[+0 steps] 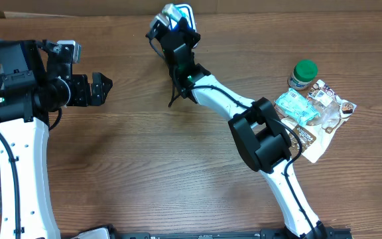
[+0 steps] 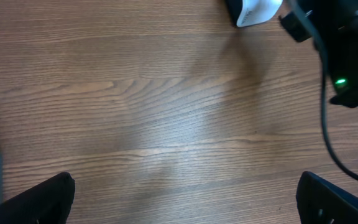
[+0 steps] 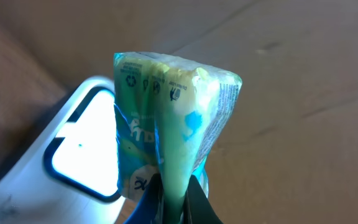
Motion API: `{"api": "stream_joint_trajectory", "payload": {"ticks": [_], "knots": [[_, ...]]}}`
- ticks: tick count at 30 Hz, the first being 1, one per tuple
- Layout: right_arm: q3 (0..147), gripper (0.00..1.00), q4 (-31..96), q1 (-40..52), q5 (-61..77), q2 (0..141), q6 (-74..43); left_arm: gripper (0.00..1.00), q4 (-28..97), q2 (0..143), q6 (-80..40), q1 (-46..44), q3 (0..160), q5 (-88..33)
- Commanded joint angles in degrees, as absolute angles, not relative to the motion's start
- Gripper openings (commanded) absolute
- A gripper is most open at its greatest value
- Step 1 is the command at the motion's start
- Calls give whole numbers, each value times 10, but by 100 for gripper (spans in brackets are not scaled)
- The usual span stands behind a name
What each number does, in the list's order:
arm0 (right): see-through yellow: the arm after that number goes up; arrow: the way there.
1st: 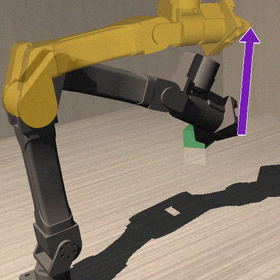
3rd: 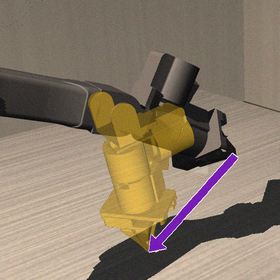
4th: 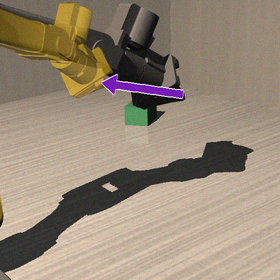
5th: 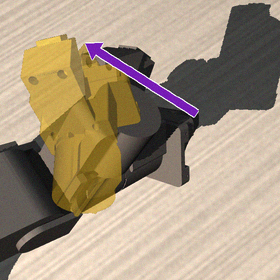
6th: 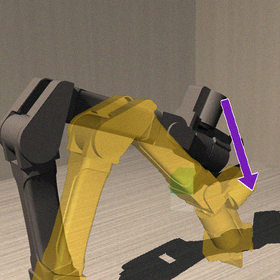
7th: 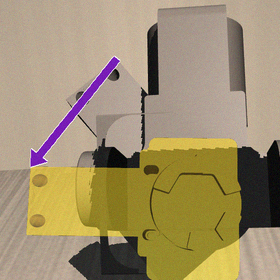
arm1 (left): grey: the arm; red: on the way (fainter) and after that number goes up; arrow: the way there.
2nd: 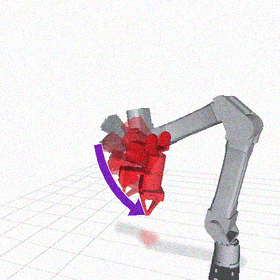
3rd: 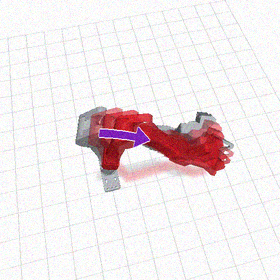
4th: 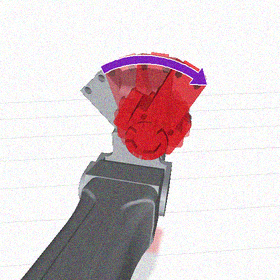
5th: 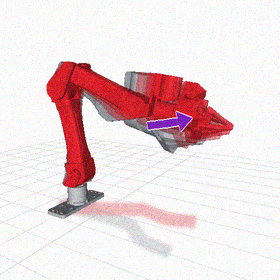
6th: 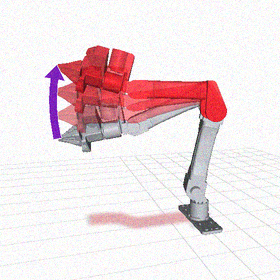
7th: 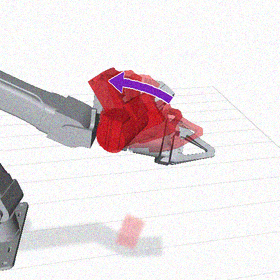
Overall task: Scan the item barcode
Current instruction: 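Hold the blue tissue pack in front of the white scanner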
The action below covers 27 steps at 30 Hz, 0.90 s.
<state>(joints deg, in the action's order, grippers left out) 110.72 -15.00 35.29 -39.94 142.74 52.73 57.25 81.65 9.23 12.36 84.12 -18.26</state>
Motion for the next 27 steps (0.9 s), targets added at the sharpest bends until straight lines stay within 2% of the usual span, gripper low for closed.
{"api": "stream_joint_trajectory", "payload": {"ticks": [1, 20, 23, 27], "knots": [[1111, 4, -161, 351, -410, 1440, 590, 100, 571, 814, 101, 120, 853, -189], [1111, 4, -152, 380, -452, 1422, 558, 100, 571, 814, 101, 120, 853, -189], [1111, 4, -96, 395, -445, 1391, 499, 100, 571, 814, 101, 120, 853, -189], [1111, 4, 63, 404, -391, 1342, 383, 99, 571, 814, 101, 120, 853, -189]]}}
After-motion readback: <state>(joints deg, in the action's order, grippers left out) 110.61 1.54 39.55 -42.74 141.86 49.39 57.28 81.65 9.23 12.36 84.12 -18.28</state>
